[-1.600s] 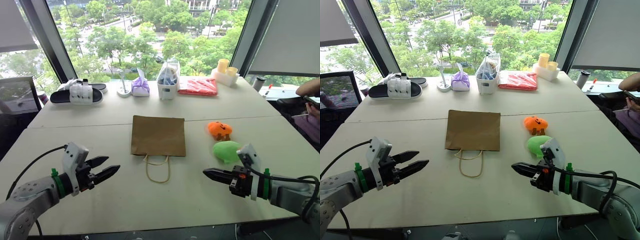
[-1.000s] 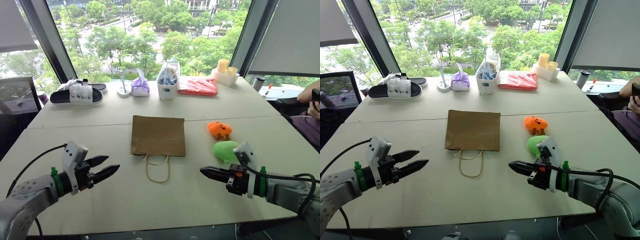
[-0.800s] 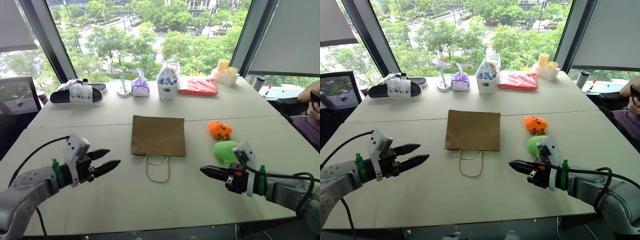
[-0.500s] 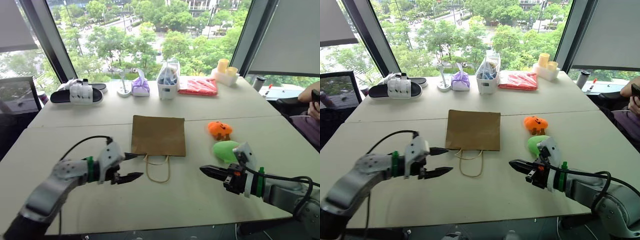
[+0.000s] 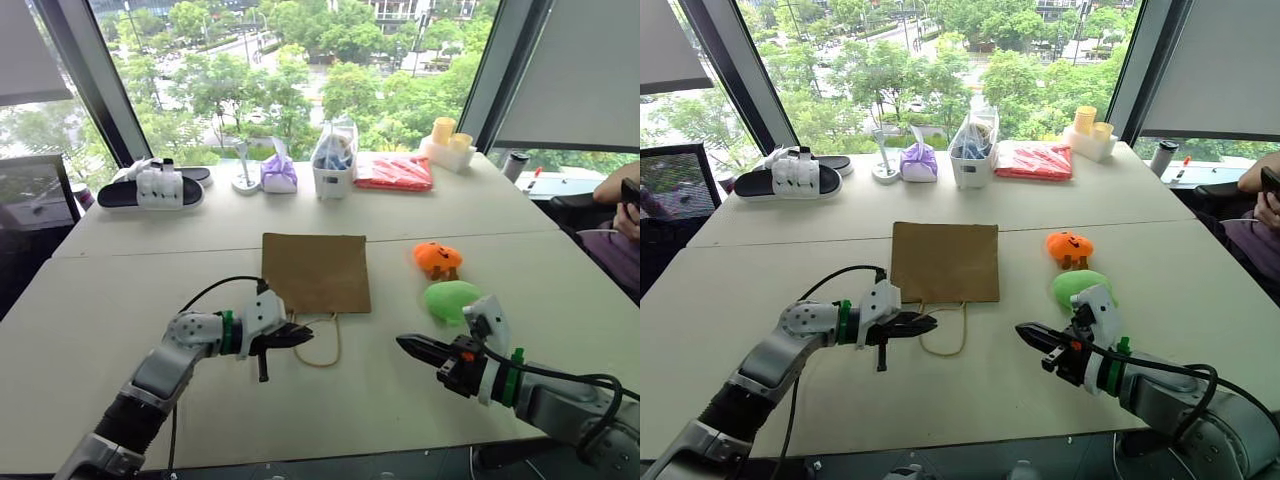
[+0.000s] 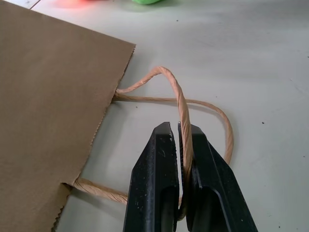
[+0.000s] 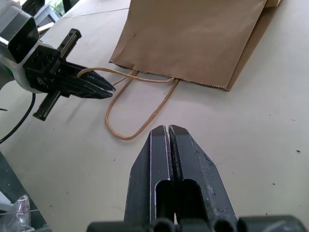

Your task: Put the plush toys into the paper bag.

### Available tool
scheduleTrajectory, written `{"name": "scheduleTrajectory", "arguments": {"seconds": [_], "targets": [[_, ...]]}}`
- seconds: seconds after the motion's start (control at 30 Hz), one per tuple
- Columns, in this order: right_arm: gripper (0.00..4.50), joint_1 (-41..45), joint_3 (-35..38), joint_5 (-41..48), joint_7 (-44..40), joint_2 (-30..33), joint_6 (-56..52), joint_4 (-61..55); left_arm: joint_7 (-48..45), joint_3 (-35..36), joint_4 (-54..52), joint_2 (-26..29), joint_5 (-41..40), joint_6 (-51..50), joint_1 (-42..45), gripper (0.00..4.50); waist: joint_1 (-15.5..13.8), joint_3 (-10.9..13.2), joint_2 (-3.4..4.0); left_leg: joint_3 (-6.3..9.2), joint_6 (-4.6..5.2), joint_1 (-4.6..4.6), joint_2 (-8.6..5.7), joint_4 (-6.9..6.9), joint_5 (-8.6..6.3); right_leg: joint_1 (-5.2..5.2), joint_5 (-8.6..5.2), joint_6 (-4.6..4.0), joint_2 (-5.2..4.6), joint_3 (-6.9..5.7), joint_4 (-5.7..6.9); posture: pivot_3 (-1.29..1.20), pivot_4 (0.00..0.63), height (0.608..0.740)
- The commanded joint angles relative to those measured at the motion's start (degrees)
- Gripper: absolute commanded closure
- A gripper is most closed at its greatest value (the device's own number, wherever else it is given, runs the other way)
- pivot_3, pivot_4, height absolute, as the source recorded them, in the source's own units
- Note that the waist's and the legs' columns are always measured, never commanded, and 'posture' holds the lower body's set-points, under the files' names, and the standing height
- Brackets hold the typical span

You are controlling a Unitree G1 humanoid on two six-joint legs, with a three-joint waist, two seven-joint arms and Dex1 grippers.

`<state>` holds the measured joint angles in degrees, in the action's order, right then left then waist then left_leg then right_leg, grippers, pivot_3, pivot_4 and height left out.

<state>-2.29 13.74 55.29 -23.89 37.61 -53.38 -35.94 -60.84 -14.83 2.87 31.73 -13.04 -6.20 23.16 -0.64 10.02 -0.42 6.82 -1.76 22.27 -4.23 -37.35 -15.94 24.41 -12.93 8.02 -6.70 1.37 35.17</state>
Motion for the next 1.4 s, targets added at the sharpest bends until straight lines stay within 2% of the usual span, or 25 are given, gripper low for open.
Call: {"name": "scheduleTrajectory", "arguments": {"seconds": [0.03,0.17,0.37,0.57,0.77,0.93,1.17,1.4], "targets": [[4.50,1.21,-2.80,-0.98,0.89,-1.63,1.67,-2.97,2.89,3.27,-0.94,-1.92,-2.09,-4.66,3.89,4.43,-0.08,0.00,0.00,0.00,0.00,0.00,0.00,-0.01,0.00,0.00,0.00,0.00,0.00,0.00,0.01,0.00,0.150,0.740],[4.50,6.19,-9.67,-6.56,3.55,-4.74,3.58,-2.47,9.24,10.93,-3.20,-6.99,-15.74,-27.79,10.82,4.43,0.15,0.03,-0.05,0.07,0.00,0.02,-0.02,-0.19,0.00,-0.04,0.02,0.04,0.01,-0.04,0.12,0.00,0.150,0.740],[4.50,15.06,-17.56,-16.81,6.75,-10.58,7.75,4.05,12.74,14.26,-6.69,-9.43,-23.95,-41.79,16.75,4.43,1.42,0.01,-0.02,0.12,0.01,0.00,-0.03,-0.29,0.00,-0.03,0.00,0.08,0.05,-0.05,0.31,0.00,0.150,0.740],[4.50,23.51,-22.82,-27.03,9.03,-16.42,12.03,14.12,13.53,13.04,-9.36,-10.70,-25.23,-44.81,18.56,4.43,1.41,0.01,-0.02,0.12,-0.06,0.00,-0.04,-0.29,0.04,0.04,0.01,0.06,0.07,-0.03,0.38,0.00,0.150,0.740],[4.50,26.21,-24.98,-33.01,8.05,-19.49,15.52,22.09,17.77,17.53,-9.98,-13.27,-30.35,-49.01,19.82,4.43,1.46,0.01,-0.02,0.12,-0.07,0.02,-0.06,-0.26,0.04,0.05,0.01,0.06,0.06,-0.01,0.35,0.00,0.150,0.740],[4.50,30.25,-25.66,-38.48,8.87,-24.30,21.23,33.57,22.19,21.88,-10.81,-15.36,-35.78,-53.02,20.53,4.43,1.75,0.01,-0.02,0.11,-0.35,0.01,-0.05,-0.23,0.20,0.10,0.02,0.05,0.06,-0.01,0.39,0.00,0.150,0.740],[4.50,32.36,-27.41,-43.35,5.07,-28.97,28.16,47.62,22.01,22.16,-11.93,-14.65,-38.53,-53.17,22.17,4.43,1.68,0.01,-0.02,0.12,-0.59,0.00,-0.06,-0.07,0.34,0.15,0.02,0.04,0.06,0.01,0.39,0.00,0.150,0.740],[4.50,32.54,-27.16,-46.00,3.26,-30.93,30.19,51.88,22.62,23.03,-11.60,-15.41,-40.62,-51.89,26.77,4.43,1.91,-0.02,-0.01,0.12,-0.68,-0.07,-0.06,-0.01,0.39,0.14,0.03,0.03,0.07,0.02,0.41,0.00,0.150,0.740]]}}
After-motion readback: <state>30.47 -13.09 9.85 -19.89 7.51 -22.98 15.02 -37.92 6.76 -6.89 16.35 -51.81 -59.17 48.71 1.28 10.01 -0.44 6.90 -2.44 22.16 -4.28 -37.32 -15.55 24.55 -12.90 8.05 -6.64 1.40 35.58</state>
